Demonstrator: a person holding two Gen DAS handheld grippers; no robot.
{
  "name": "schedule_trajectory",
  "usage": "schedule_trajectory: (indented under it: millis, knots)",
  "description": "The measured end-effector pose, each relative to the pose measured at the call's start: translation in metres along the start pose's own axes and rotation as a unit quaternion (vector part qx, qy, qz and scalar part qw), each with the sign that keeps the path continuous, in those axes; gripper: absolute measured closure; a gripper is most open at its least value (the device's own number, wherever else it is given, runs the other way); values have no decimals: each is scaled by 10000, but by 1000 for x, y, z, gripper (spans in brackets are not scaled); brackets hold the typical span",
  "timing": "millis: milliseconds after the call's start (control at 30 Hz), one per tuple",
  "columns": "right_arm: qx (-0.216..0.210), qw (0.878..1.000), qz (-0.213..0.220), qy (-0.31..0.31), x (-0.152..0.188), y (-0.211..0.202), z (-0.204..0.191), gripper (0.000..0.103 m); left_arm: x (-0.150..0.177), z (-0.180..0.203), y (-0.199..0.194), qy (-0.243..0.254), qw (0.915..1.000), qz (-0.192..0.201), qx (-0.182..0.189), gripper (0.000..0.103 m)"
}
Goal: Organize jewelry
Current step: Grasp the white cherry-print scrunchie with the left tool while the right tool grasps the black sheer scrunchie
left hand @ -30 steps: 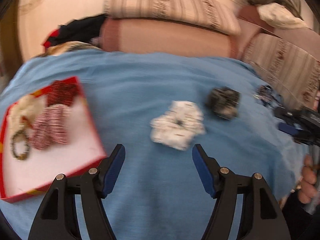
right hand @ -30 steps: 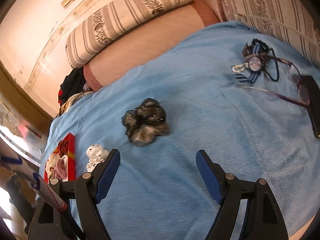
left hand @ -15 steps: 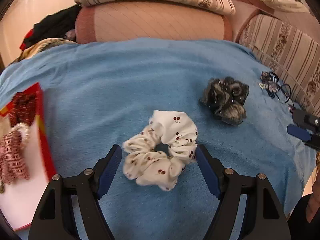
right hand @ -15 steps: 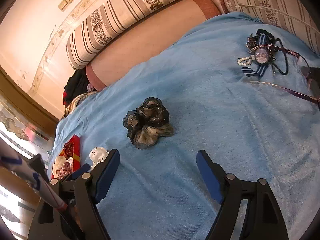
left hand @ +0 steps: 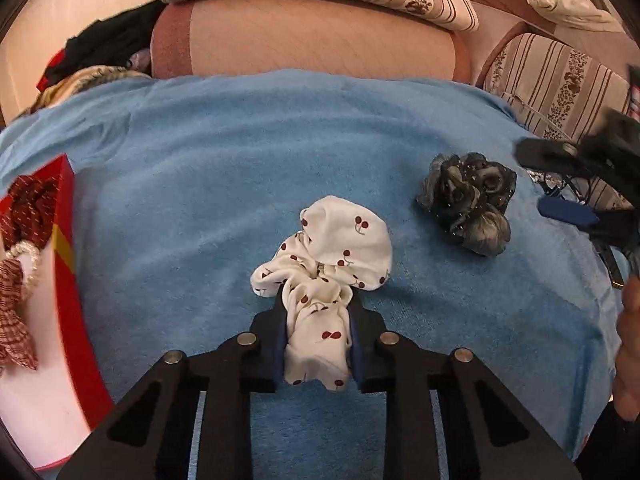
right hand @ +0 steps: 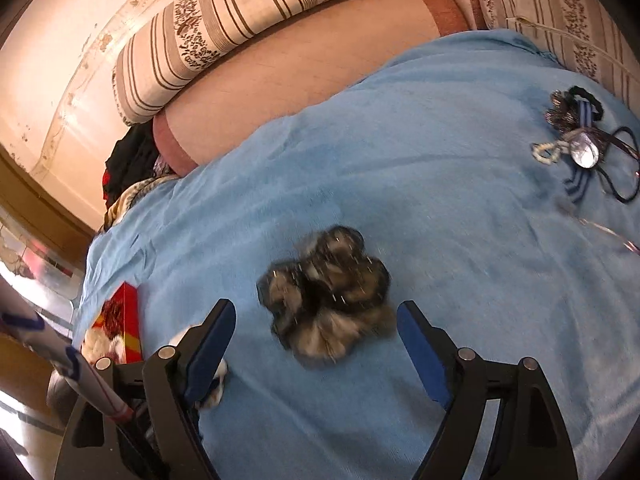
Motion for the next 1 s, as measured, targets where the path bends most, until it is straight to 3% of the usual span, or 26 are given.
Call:
schedule_trajectory:
  millis: [167,400,467,500,700,833,1000]
  knots:
    - [267,9992,-158,-244,-9,27,-2,15,1,-7,2,-92,9999,-64,-1,80]
    - [636,9929,-440,-901,5,63,-10,16,2,-7,6,-69,9999,-70,-34,79]
    - [623,9920,-486,-983,6,68,-10,29,1,-7,6,-73,9999,-74,-28,79]
    - [585,9917,-518,-1020,7,70,-11,41,0,-7,7,-69,9999,-76,-26,79]
    - [516,9911,-422,-1149,13,64,-20,71,-1,-7,6,-82,9999,-59,-22,79]
    - [385,9926,-313,-1109,17,56,-24,78,-2,-9,4,-110,9999,-8,-28,79]
    - [163,9929,-108,-1173,18,41,-35,79,-5,-11,-1,-110,9998,93,-110,79]
Point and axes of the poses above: each gripper's, at about its wrist camera, not at the fingertips, and y roughly the way its jaws point, z to its right, x to its underside, the point moved 5 cm from there along y, roughly the way its jaws point, and after that the axes turned 1 degree about x, right-handed, at the moved point
